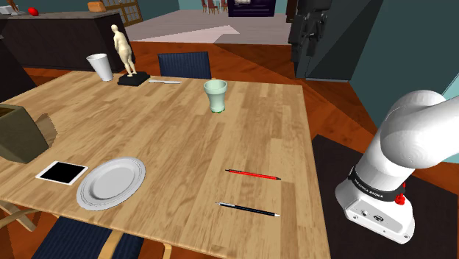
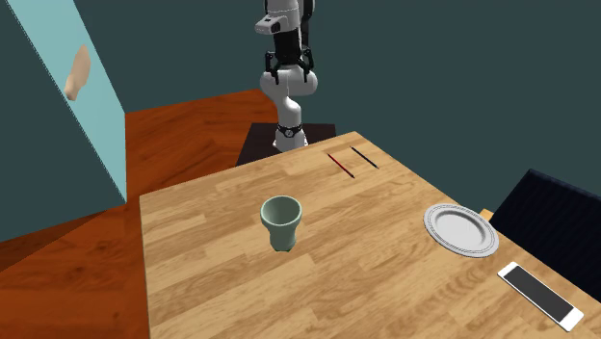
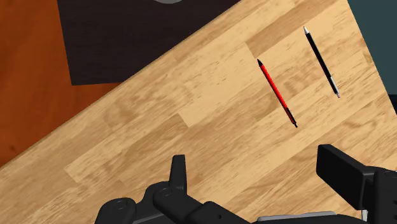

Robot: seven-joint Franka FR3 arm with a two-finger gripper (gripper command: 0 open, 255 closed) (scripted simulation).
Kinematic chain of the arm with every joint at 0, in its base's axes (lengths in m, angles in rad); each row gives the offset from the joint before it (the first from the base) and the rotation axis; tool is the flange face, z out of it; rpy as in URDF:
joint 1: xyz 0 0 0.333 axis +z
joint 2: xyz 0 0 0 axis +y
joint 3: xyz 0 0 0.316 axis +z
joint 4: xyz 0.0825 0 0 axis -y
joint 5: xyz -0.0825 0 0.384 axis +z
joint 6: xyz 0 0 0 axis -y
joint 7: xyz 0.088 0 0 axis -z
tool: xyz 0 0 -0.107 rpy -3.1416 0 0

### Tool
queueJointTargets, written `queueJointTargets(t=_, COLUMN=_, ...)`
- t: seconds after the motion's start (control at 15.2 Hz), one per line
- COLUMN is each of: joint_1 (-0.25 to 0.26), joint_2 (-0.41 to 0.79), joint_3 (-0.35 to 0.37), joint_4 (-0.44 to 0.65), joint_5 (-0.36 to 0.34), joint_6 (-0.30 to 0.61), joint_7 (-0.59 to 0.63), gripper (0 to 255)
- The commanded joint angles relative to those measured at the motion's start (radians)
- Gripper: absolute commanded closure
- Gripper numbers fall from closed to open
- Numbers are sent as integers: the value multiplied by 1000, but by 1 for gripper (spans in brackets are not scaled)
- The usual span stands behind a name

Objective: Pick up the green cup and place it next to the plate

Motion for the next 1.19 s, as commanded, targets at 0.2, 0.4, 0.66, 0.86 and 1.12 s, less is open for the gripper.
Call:
queueJointTargets(t=0.2, joint_1=-5, joint_2=83, joint_3=-9, joint_4=-3, joint_5=-1, joint_6=98, joint_7=-13, gripper=0)
queueJointTargets(t=0.4, joint_1=-10, joint_2=175, joint_3=-17, joint_4=6, joint_5=1, joint_6=191, joint_7=-26, gripper=0)
queueJointTargets(t=0.66, joint_1=-15, joint_2=306, joint_3=-29, joint_4=39, joint_5=7, joint_6=304, joint_7=-44, gripper=0)
queueJointTargets(t=0.86, joint_1=-16, joint_2=409, joint_3=-39, joint_4=77, joint_5=15, joint_6=380, joint_7=-58, gripper=0)
queueJointTargets(t=1.12, joint_1=-19, joint_2=550, joint_3=-51, joint_4=148, joint_5=29, joint_6=465, joint_7=-77, gripper=0)
